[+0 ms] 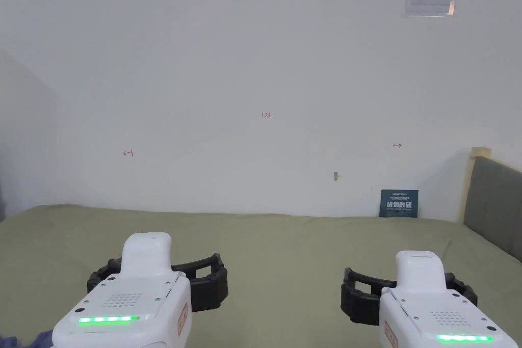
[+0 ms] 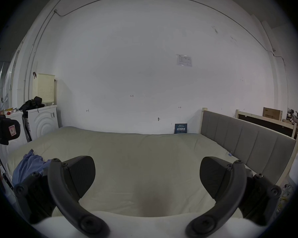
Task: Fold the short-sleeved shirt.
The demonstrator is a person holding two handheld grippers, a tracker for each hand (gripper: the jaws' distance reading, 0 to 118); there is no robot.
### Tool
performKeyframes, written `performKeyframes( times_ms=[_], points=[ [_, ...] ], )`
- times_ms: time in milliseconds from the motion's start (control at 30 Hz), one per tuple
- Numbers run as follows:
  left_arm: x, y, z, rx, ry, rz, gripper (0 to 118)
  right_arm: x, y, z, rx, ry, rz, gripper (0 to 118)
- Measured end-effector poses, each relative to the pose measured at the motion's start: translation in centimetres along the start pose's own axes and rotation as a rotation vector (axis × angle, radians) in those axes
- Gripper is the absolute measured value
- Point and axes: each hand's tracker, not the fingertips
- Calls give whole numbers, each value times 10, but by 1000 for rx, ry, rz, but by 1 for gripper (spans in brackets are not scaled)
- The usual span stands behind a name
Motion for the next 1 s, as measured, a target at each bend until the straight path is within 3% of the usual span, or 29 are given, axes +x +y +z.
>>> performKeyframes(
  times_ms=[667,733,767,800,833,867,900,1000],
  points=[
    [0,-2,1,-16,21,-14,118,-6,-2,-1,-15,2,23,118],
    [0,-3,1,-19,19,-26,117,-8,-2,0,-14,-16,34,112],
    [0,-4,2,-23,10,-33,103,-9,-1,1,-23,-16,41,100],
    [1,-5,3,-20,14,-39,65,-9,-1,2,-26,-13,44,70],
    [2,-6,2,-8,41,-50,0,-10,-2,1,-23,-18,43,16],
    [3,-7,-2,-9,44,-44,1,-11,-3,0,-24,-41,43,0],
    [0,-6,-1,-7,44,-36,1,-11,-6,1,-15,-74,39,0],
    [0,-8,-2,-30,16,-26,1,-8,-8,1,-33,-36,28,0]
  ],
)
